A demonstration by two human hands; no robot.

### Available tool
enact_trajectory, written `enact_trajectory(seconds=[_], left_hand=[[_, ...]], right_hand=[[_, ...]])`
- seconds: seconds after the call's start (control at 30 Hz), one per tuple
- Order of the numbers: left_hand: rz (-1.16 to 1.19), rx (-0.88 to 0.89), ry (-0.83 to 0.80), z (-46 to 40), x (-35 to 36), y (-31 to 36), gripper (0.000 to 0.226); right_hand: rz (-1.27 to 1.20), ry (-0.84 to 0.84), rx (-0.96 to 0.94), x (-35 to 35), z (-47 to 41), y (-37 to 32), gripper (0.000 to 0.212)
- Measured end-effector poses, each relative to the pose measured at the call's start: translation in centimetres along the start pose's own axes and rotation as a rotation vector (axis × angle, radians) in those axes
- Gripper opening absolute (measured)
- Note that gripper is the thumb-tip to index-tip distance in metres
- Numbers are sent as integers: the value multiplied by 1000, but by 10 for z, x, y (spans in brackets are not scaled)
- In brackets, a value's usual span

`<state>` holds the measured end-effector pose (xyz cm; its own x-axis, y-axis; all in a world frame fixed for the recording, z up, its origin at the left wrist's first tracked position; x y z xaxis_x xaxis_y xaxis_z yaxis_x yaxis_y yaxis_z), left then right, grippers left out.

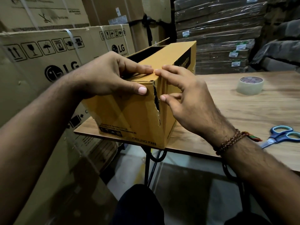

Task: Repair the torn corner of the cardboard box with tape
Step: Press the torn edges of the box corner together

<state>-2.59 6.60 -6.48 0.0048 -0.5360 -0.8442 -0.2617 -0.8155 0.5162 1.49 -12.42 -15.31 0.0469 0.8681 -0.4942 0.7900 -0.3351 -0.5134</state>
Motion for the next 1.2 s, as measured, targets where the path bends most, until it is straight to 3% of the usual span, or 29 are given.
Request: enact_trajectory(seconds=[0.23,0.7,1.03,1.2], left_hand=[[48,-31,10,14,-10,-16,69],[-16,2,74,17,0,-11,78],[-22,-4,73,18,2,-7,81],[-28,-34,67,19,2,-7,82]], right_hand=[[-16,13,-69,18,-2,-12,63],[-207,19,-31,20,-5,-2,62],[-18,149,-58,30,8,-14,64],[-227,66,-4,24,5,-6,55]])
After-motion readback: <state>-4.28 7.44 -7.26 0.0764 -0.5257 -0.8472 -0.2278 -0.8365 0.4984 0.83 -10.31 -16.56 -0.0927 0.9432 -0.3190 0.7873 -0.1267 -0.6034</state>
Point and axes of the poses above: each hand's wrist, its own z-axis away from the middle knuckle, its own x-axis out of the palm, y = z × x, the point moved 5 cm from there along -z, towards the middle knuckle, and after that the axes turned 7 degrees about z, right-handed, at the moved point
